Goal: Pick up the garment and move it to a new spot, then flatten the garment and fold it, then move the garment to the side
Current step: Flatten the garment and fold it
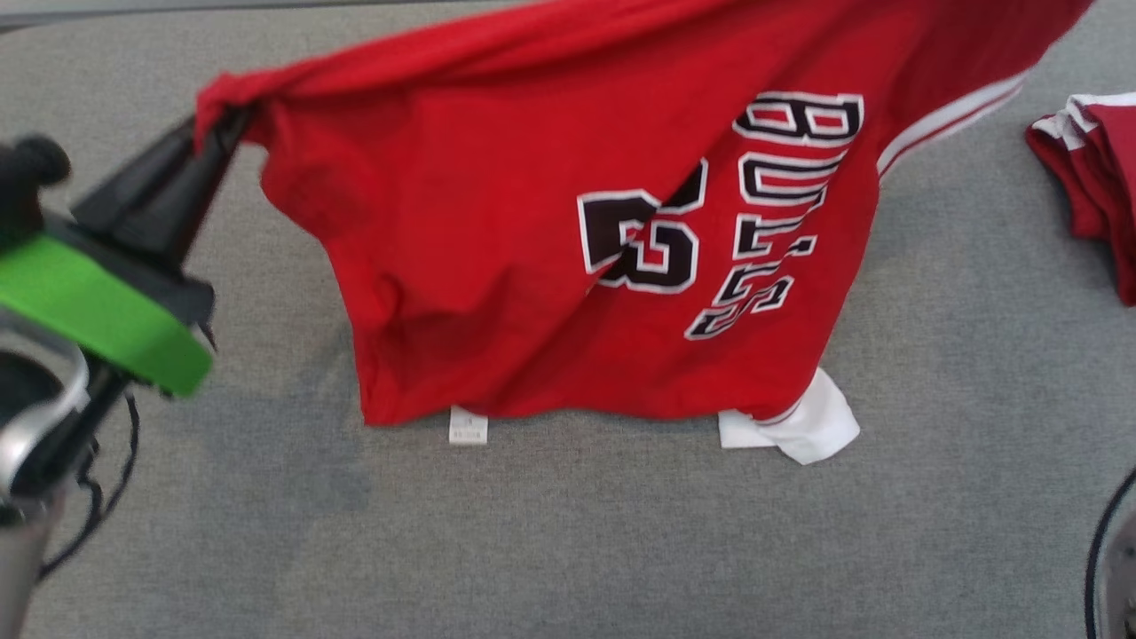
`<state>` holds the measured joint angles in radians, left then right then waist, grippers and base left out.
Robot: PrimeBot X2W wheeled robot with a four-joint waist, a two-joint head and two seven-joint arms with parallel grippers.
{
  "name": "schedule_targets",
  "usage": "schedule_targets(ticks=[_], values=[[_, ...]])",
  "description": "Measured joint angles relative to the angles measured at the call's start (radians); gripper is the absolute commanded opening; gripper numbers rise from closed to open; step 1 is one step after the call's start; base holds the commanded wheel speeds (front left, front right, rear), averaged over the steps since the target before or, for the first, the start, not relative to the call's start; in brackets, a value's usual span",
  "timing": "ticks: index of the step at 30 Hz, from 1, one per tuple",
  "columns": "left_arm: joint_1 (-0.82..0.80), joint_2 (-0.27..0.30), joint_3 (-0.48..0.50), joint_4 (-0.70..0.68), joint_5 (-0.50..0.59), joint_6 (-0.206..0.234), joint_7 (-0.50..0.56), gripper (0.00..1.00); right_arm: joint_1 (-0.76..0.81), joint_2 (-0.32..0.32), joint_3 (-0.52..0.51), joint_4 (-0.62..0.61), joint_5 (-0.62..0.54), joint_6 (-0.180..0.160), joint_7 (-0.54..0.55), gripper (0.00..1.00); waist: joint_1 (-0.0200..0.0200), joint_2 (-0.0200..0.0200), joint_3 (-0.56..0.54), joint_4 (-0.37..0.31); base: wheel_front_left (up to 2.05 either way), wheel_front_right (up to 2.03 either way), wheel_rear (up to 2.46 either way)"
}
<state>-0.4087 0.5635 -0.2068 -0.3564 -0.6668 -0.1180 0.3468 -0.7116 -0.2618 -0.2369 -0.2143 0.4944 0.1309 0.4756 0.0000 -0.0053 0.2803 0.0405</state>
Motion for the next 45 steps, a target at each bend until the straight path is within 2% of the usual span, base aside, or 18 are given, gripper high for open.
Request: schedule_targets(ticks=[1, 4, 6, 9, 13, 14, 17, 20, 24, 26, 28, 31, 33, 37, 43, 45], values=[[-0.148, 0.020, -0.029, 0.070, -0.007, -0.006, 0.031, 0.00, -0.139, 0.023, 0.005, 0.075, -0.060, 0.000, 0.018, 0.00, 0.0000, 0.0000, 0.039, 0.002, 0.00, 0.00, 0.00], [-0.392, 0.041, -0.061, 0.209, 0.010, -0.011, 0.045, 0.00, -0.374, 0.132, -0.022, 0.225, -0.159, 0.000, 0.007, 0.00, 0.0000, 0.0000, 0.105, 0.003, 0.00, 0.00, 0.00], [-0.541, 0.040, -0.103, 0.318, 0.016, -0.011, 0.046, 0.00, -0.525, 0.182, -0.038, 0.332, -0.242, 0.000, -0.032, 0.00, 0.0001, -0.0001, 0.152, 0.004, 0.00, 0.00, 0.00], [-0.756, 0.019, -0.156, 0.471, 0.034, -0.014, -0.041, 0.00, -0.728, 0.215, -0.100, 0.489, -0.321, 0.000, -0.129, 0.00, 0.0001, 0.0000, 0.223, 0.003, 0.00, 0.00, 0.00], [-0.966, -0.021, -0.200, 0.680, 0.059, -0.014, -0.191, 0.00, -0.918, 0.213, -0.104, 0.712, -0.325, 0.000, -0.304, 0.00, 0.0002, 0.0000, 0.314, 0.000, 0.00, 0.00, 0.00], [-1.007, -0.028, -0.206, 0.727, 0.078, -0.014, -0.255, 0.00, -0.955, 0.216, -0.094, 0.758, -0.319, 0.000, -0.361, 0.00, 0.0003, 0.0000, 0.335, -0.001, 0.00, 0.00, 0.00], [-1.115, -0.039, -0.223, 0.844, 0.137, -0.014, -0.434, 0.00, -1.060, 0.214, -0.043, 0.873, -0.202, 0.000, -0.540, 0.00, 0.0003, -0.0001, 0.394, -0.010, 0.00, 0.00, 0.00], [-1.146, -0.051, -0.290, 0.923, 0.150, -0.014, -0.556, 0.00, -1.086, 0.211, 0.082, 0.935, -0.104, 0.000, -0.646, 0.00, 0.0001, 0.0000, 0.445, -0.023, 0.00, 0.00, 0.00], [-1.000, -0.047, -0.384, 0.957, 0.091, -0.014, -0.604, 0.00, -0.872, 0.215, 0.226, 0.931, 0.016, 0.000, -0.697, 0.00, 0.0003, 0.0000, 0.479, -0.054, 0.00, 0.00, 0.00], [-0.904, -0.017, -0.412, 0.920, 0.070, -0.014, -0.605, 0.00, -0.732, 0.213, 0.269, 0.885, 0.058, 0.000, -0.708, 0.00, 0.0002, 0.0000, 0.481, -0.069, 0.00, 0.00, 0.00], [-0.801, 0.015, -0.388, 0.858, 0.051, -0.014, -0.607, 0.00, -0.574, 0.211, 0.309, 0.808, 0.088, 0.000, -0.717, 0.00, 0.0002, 0.0000, 0.470, -0.078, 0.00, 0.00, 0.00], [-0.594, 0.025, -0.340, 0.763, 0.062, -0.014, -0.609, 0.00, -0.298, 0.202, 0.332, 0.659, 0.157, 0.000, -0.724, 0.00, 0.0001, 0.0000, 0.440, -0.090, 0.00, 0.00, 0.00], [-0.453, 0.012, -0.305, 0.704, 0.081, -0.014, -0.609, 0.00, -0.113, 0.174, 0.322, 0.558, 0.195, 0.001, -0.728, 0.00, 0.0000, 0.0000, 0.416, -0.095, 0.00, 0.00, 0.00], [-0.213, -0.021, -0.184, 0.583, 0.126, -0.014, -0.610, 0.00, 0.174, 0.163, 0.310, 0.378, 0.260, 0.001, -0.732, 0.00, -0.0001, 0.0000, 0.356, -0.093, 0.00, 0.00, 0.00], [0.128, -0.098, -0.110, 0.462, 0.196, -0.012, -0.610, 0.00, 0.529, 0.131, 0.310, 0.206, 0.344, 0.001, -0.714, 0.00, -0.0001, 0.0000, 0.251, -0.087, 0.00, 0.00, 0.00], [0.233, -0.117, -0.094, 0.434, 0.225, 0.003, -0.611, 0.00, 0.631, 0.111, 0.296, 0.171, 0.379, 0.000, -0.699, 0.00, -0.0001, 0.0000, 0.212, -0.085, 0.00, 0.00, 0.00]])
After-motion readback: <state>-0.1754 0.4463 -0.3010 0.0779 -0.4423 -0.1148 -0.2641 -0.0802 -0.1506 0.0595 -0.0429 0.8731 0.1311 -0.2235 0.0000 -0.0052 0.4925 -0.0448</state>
